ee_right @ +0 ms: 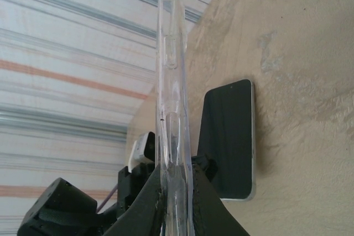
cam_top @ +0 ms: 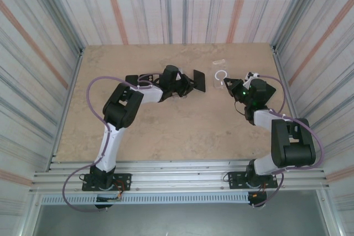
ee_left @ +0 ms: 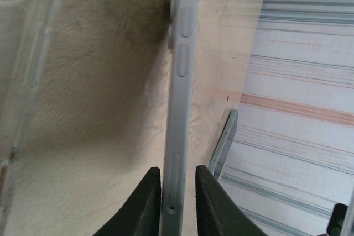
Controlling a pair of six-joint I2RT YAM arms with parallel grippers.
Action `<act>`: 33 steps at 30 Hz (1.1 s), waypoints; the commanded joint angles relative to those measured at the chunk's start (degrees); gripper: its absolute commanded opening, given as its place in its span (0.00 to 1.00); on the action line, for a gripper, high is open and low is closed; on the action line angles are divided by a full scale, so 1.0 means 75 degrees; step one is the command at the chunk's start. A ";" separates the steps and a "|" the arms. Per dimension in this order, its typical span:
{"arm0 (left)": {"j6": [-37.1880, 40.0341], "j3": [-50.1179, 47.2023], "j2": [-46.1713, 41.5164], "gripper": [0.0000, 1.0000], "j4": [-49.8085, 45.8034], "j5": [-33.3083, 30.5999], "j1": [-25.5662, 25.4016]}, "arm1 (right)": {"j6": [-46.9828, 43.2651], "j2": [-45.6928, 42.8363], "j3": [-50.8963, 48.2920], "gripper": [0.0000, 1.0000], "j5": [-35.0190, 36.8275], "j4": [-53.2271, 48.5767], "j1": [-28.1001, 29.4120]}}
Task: Take the phone out of the phone case
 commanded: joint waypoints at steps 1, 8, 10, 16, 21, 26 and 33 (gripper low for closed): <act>0.0326 0.0131 -0.0036 0.26 -0.0230 0.0153 0.0060 | -0.0209 0.0141 -0.0126 0.00 -0.0093 0.0202 0.0053; 0.0412 0.0108 -0.0070 0.32 -0.0463 0.0137 0.0046 | -0.0274 0.0333 -0.0119 0.00 -0.0104 0.0236 0.0055; 0.0414 0.0025 -0.0086 0.32 -0.0454 0.0101 0.0058 | -0.0292 0.0383 -0.0122 0.00 -0.0112 0.0256 0.0061; 0.0502 -0.0070 -0.0109 0.34 -0.0528 0.0062 0.0084 | -0.0453 0.0588 -0.0142 0.00 -0.0151 0.0236 0.0065; 0.0582 -0.0071 -0.0148 0.38 -0.0603 0.0095 0.0132 | -0.0940 0.1025 0.0051 0.00 -0.0204 0.0096 0.0088; 0.0596 -0.0111 -0.0240 0.40 -0.0580 0.0137 0.0205 | -0.1268 0.1652 0.0389 0.00 -0.0324 0.0077 0.0092; 0.0549 -0.0168 -0.0360 0.45 -0.0444 0.0279 0.0281 | -0.1161 0.2487 0.0790 0.00 -0.0145 0.0304 0.0116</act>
